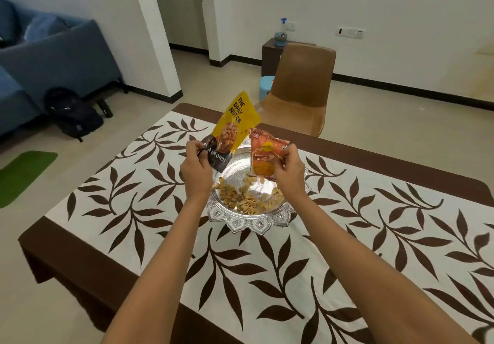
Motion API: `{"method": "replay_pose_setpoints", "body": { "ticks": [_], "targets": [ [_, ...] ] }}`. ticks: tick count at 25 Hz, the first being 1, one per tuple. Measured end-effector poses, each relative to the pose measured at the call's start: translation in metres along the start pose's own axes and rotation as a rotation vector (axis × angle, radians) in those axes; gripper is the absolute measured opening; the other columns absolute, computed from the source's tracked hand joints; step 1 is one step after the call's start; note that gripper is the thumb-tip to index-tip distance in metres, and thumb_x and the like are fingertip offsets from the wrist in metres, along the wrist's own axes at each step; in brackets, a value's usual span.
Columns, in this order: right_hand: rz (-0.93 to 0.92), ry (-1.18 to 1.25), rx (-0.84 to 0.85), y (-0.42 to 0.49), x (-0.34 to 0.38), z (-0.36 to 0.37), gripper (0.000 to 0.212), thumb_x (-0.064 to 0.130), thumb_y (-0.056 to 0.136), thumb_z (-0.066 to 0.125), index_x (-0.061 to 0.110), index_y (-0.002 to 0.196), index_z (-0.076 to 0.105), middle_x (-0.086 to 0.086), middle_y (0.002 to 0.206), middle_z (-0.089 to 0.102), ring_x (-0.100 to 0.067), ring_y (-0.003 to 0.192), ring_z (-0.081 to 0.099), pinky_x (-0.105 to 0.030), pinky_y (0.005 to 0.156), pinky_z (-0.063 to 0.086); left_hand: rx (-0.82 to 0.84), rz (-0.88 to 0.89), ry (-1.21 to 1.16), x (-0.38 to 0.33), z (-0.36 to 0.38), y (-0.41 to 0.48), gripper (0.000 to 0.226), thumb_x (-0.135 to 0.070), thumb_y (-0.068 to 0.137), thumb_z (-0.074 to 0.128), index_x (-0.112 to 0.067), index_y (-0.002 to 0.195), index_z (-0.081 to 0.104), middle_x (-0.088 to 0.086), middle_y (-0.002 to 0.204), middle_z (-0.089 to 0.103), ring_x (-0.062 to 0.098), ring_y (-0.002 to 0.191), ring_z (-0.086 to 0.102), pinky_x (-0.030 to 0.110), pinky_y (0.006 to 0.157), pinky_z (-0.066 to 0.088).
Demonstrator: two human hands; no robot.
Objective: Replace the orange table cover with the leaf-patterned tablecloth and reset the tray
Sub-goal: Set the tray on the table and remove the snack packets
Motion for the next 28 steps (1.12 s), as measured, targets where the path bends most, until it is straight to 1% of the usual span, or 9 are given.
{"method": "replay_pose_setpoints", "body": {
  "ticks": [5,8,10,15,19,21,23,26,28],
  "targets": [
    [0.006,0.131,-0.092,-0.007,-0.003,-0.006,0.011,0.013,0.097,0.054,0.015,0.098,0.043,0.007,0.086,0.059,-0.008,0.073,0.058,-0.039,0.061,0.051,-0.063,-0.034,-0.136,0.002,-0.014,-0.004,0.011,0.000,0.096,0.047,0.000,0.106,0.050,0.005,0.091,0.060,0.001,0.074,0.054,0.004,0.063,0.043],
    [0.235,0.309,-0.222,-0.008,-0.016,-0.028,0.013,0.023,0.099,0.050,0.016,0.107,0.042,0.006,0.095,0.058,-0.009,0.086,0.062,-0.026,0.062,0.053,-0.053,-0.151,-0.284,0.004,-0.007,-0.008,0.012,-0.005,0.096,0.048,-0.013,0.104,0.046,-0.006,0.093,0.061,0.007,0.088,0.061,0.033,0.076,0.059],
    [0.448,0.440,-0.281,-0.011,-0.034,-0.055,0.018,0.025,0.100,0.048,0.017,0.115,0.041,0.005,0.099,0.058,-0.008,0.086,0.062,-0.021,0.058,0.053,0.016,-0.237,-0.414,-0.003,0.010,-0.018,0.016,-0.005,0.096,0.048,-0.019,0.102,0.045,-0.006,0.098,0.061,0.014,0.098,0.064,0.043,0.076,0.060],
    [0.708,0.359,-0.356,-0.046,-0.101,-0.171,0.023,0.028,0.099,0.049,0.025,0.120,0.042,-0.005,0.112,0.058,-0.022,0.096,0.063,-0.046,0.089,0.054,0.268,-0.381,-0.677,-0.058,0.086,-0.079,0.024,-0.004,0.098,0.047,-0.028,0.092,0.046,0.010,0.109,0.061,0.023,0.098,0.064,0.035,0.069,0.059],
    [0.758,0.208,-0.484,-0.109,-0.152,-0.271,0.033,0.024,0.098,0.050,0.019,0.129,0.042,-0.007,0.114,0.056,-0.021,0.091,0.058,-0.031,0.063,0.049,0.456,-0.480,-0.751,-0.093,0.163,-0.166,0.021,-0.005,0.098,0.048,-0.026,0.093,0.046,0.016,0.112,0.057,0.024,0.098,0.062,0.034,0.070,0.058],
    [0.780,0.084,-0.525,-0.141,-0.182,-0.304,0.034,0.021,0.098,0.048,0.018,0.131,0.041,-0.011,0.114,0.057,-0.018,0.082,0.056,-0.027,0.056,0.042,0.541,-0.570,-0.715,-0.095,0.196,-0.223,0.015,-0.006,0.098,0.047,-0.021,0.097,0.046,0.014,0.114,0.055,0.023,0.101,0.061,0.035,0.071,0.059],
    [0.825,-0.011,-0.510,-0.170,-0.217,-0.323,0.033,0.021,0.099,0.045,0.019,0.132,0.040,-0.011,0.117,0.057,-0.020,0.085,0.058,-0.029,0.059,0.045,0.617,-0.652,-0.579,-0.086,0.219,-0.279,0.010,-0.005,0.098,0.046,-0.014,0.102,0.045,0.012,0.111,0.055,0.018,0.092,0.061,0.026,0.065,0.058],
    [0.794,-0.159,-0.403,-0.194,-0.253,-0.331,0.035,0.018,0.098,0.049,0.012,0.131,0.042,-0.014,0.125,0.055,-0.032,0.109,0.055,-0.039,0.085,0.049,0.654,-0.663,-0.249,-0.063,0.234,-0.325,0.009,-0.005,0.098,0.046,-0.008,0.106,0.043,0.015,0.107,0.058,0.012,0.075,0.054,0.016,0.053,0.045],
    [0.661,-0.393,-0.274,-0.195,-0.258,-0.329,0.036,0.019,0.096,0.051,0.008,0.131,0.045,-0.015,0.124,0.053,-0.034,0.116,0.049,-0.037,0.092,0.041,0.652,-0.553,-0.071,-0.058,0.240,-0.333,0.015,-0.005,0.095,0.050,-0.008,0.109,0.046,0.015,0.112,0.058,0.015,0.083,0.052,0.020,0.066,0.041]
  ]
}}
Point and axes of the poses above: each hand's wrist, its own y-axis towards the middle knuckle, its own z-axis out of the palm, x = y × z, the point moved 7 cm from there along y, towards the middle knuckle
